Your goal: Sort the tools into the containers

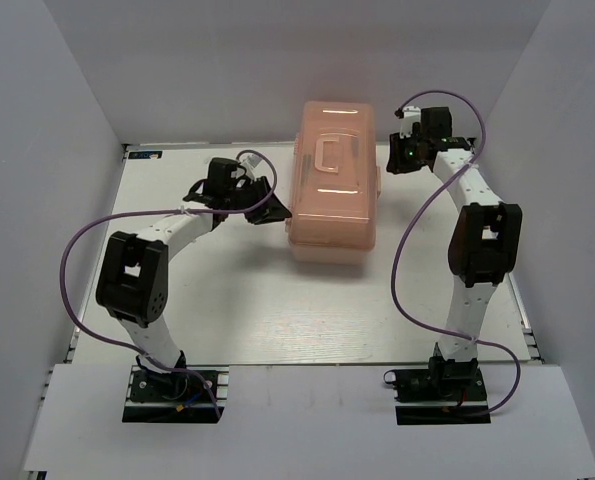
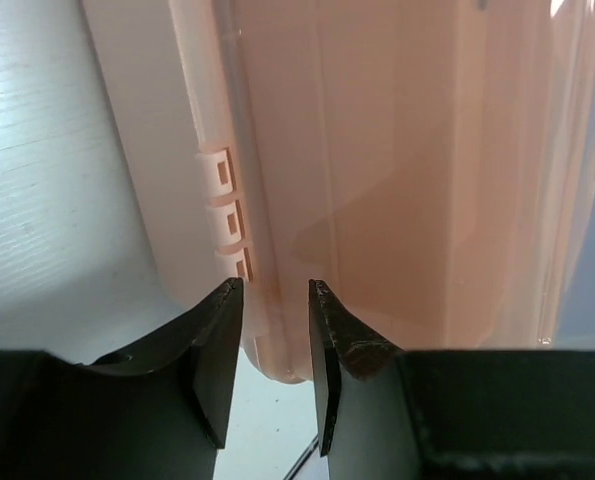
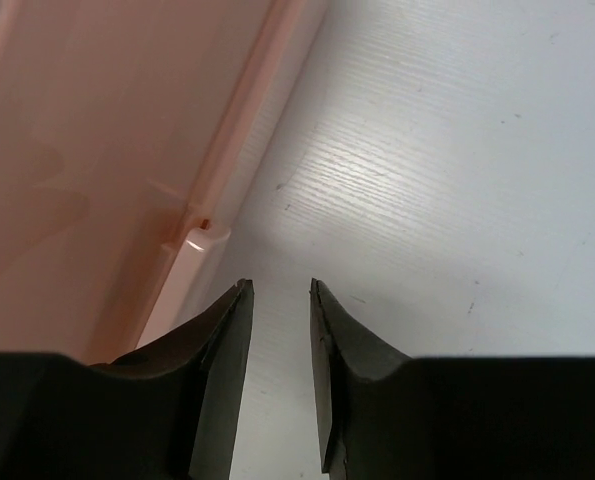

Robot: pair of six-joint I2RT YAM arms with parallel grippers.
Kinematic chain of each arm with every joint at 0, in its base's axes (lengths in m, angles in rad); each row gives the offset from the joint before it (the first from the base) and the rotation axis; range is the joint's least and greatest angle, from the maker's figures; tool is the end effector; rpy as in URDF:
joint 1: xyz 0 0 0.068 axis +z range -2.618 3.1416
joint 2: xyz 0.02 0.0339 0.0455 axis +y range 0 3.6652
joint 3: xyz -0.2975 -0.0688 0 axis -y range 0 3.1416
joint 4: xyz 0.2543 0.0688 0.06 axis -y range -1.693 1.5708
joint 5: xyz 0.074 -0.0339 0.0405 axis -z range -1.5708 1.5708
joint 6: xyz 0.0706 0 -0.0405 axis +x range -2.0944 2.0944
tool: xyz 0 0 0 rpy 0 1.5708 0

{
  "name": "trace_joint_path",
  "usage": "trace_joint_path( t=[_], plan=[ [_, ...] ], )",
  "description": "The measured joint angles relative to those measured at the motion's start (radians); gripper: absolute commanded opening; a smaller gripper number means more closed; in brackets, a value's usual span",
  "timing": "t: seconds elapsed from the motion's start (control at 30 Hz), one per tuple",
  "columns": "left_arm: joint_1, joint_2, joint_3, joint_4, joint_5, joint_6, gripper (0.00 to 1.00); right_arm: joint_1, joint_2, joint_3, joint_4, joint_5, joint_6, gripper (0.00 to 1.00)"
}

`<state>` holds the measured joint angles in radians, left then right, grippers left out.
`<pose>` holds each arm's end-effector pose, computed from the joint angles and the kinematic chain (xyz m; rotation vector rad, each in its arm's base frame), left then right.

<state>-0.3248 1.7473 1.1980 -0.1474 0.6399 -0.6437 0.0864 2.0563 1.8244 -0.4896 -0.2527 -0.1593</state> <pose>0.3852 -0.1742 0.2410 -0.0141 2.4032 -1.2129 0.5235 0.0631 0.2825 -0.4082 2.2402 0.2511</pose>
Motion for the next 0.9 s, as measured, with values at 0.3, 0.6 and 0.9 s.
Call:
trace_joint_path(
  t=[0.3, 0.6, 0.9],
  plan=[
    [-0.034, 0.032, 0.014, 0.026, 0.041, 0.004, 0.42, -0.008, -0.015, -0.055, 0.065, 0.077, 0.011, 0.37],
    [-0.016, -0.014, 0.008, -0.130, -0.129, 0.029, 0.79, -0.015, -0.070, -0.097, 0.069, 0.119, 0.018, 0.79],
    [0.028, -0.446, -0.074, -0.235, -0.426, 0.226, 1.00, -0.019, -0.378, -0.307, -0.079, 0.188, 0.068, 0.90]
  ],
)
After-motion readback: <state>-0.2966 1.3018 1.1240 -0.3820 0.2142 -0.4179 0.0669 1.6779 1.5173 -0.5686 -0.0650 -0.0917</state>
